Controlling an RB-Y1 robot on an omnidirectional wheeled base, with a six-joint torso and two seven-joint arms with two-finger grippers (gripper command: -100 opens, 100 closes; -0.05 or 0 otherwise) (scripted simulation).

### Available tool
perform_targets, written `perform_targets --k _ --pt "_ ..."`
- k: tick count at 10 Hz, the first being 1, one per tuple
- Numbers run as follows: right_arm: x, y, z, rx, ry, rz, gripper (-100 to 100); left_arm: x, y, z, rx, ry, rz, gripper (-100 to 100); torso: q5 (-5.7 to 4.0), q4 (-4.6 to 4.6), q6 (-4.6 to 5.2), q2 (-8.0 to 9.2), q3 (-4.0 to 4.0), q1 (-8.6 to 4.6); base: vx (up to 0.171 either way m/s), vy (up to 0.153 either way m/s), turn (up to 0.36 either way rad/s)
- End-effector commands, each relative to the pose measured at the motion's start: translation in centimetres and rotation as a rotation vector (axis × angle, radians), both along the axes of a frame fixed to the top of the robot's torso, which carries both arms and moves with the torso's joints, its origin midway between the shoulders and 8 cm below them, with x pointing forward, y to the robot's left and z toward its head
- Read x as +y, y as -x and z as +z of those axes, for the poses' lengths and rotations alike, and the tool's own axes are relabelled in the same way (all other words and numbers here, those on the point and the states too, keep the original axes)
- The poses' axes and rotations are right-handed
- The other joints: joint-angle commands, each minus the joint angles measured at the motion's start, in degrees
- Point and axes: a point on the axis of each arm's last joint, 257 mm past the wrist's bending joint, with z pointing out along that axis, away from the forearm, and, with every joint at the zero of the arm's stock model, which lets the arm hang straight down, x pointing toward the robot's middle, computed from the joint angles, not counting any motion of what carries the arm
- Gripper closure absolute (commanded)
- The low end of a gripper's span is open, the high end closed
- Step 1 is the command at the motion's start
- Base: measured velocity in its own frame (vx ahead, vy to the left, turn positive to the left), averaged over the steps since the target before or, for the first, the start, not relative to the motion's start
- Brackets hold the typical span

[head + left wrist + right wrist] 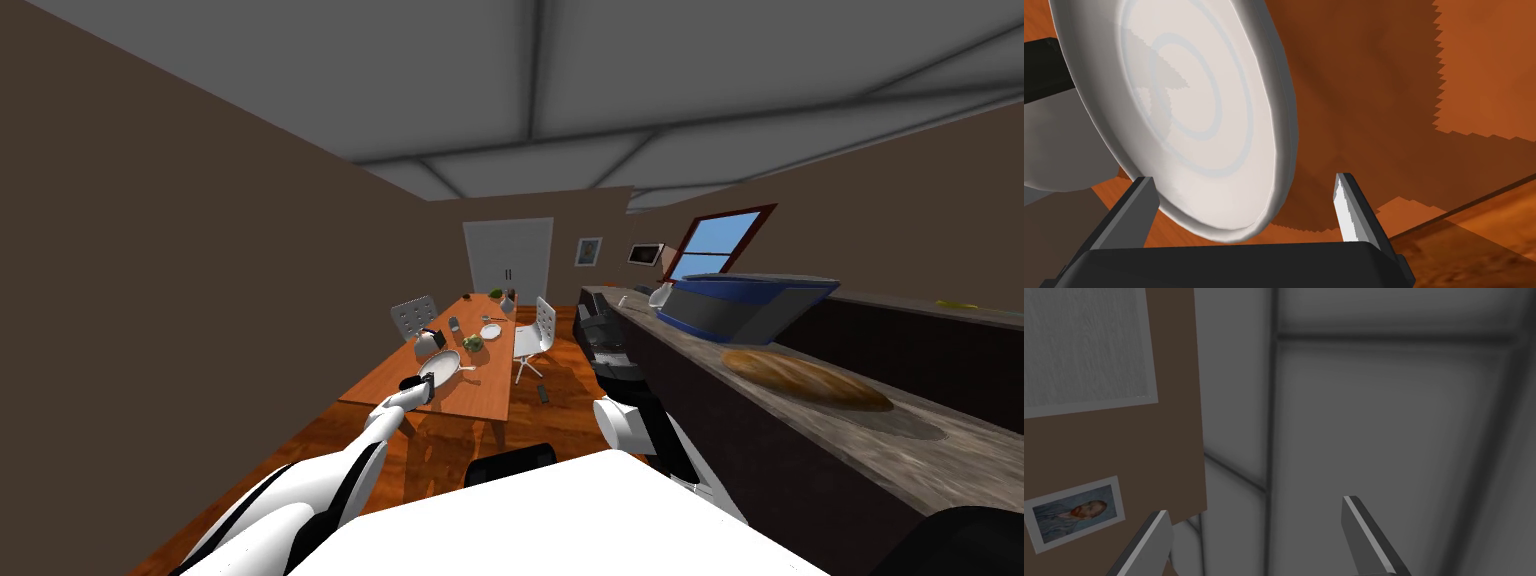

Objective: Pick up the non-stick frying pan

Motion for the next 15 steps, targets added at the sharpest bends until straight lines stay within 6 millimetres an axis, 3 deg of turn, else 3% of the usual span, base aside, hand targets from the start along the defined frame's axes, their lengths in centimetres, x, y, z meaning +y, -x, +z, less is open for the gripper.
perform_targets --k 1,2,6,7,8,10,15 --pt "0.0 0.0 0.0 0.0 0.0 0.0 0 0.0 0.0 0.0 0.0 0.0 0.0 -100 0.0 0.0 0.0 0.0 0.0 0.0 0.028 -0.004 0.035" --pt "0.0 0.0 0.0 0.0 0.0 0.0 0 -0.1 0.0 0.0 -0.001 -0.001 -0.003 100 0.0 0.01 0.03 0.05 0.02 0.0 0.0 0.0 0.0" --pt "0.0 0.0 0.0 0.0 0.0 0.0 0 -0.1 0.0 -0.1 0.001 -0.003 -0.004 100 0.0 0.07 -0.01 0.18 0.12 0.01 0.0 0.0 0.0" --pt "0.0 0.0 0.0 0.0 0.0 0.0 0 -0.1 0.1 -0.1 0.002 -0.003 -0.005 0 -0.01 0.08 -0.01 0.2 0.14 0.0 0.0 0.0 0.0" --pt "0.0 0.0 0.0 0.0 0.0 0.0 0 1.4 -0.1 0.6 0.001 -0.002 0.031 100 -0.02 0.09 -0.01 0.22 0.15 0.0 -0.071 -0.002 -0.234" --pt "0.0 0.0 0.0 0.0 0.0 0.0 0 1.4 -0.1 0.6 0.001 -0.002 0.031 100 -0.04 0.2 0.01 0.54 0.35 -0.04 -0.074 0.01 -0.089" --pt "0.0 0.0 0.0 0.0 0.0 0.0 0 3.8 -0.1 1.7 0.002 -0.004 0.095 100 -0.11 0.28 -0.04 0.59 0.42 -0.1 -0.068 0.001 -0.11"
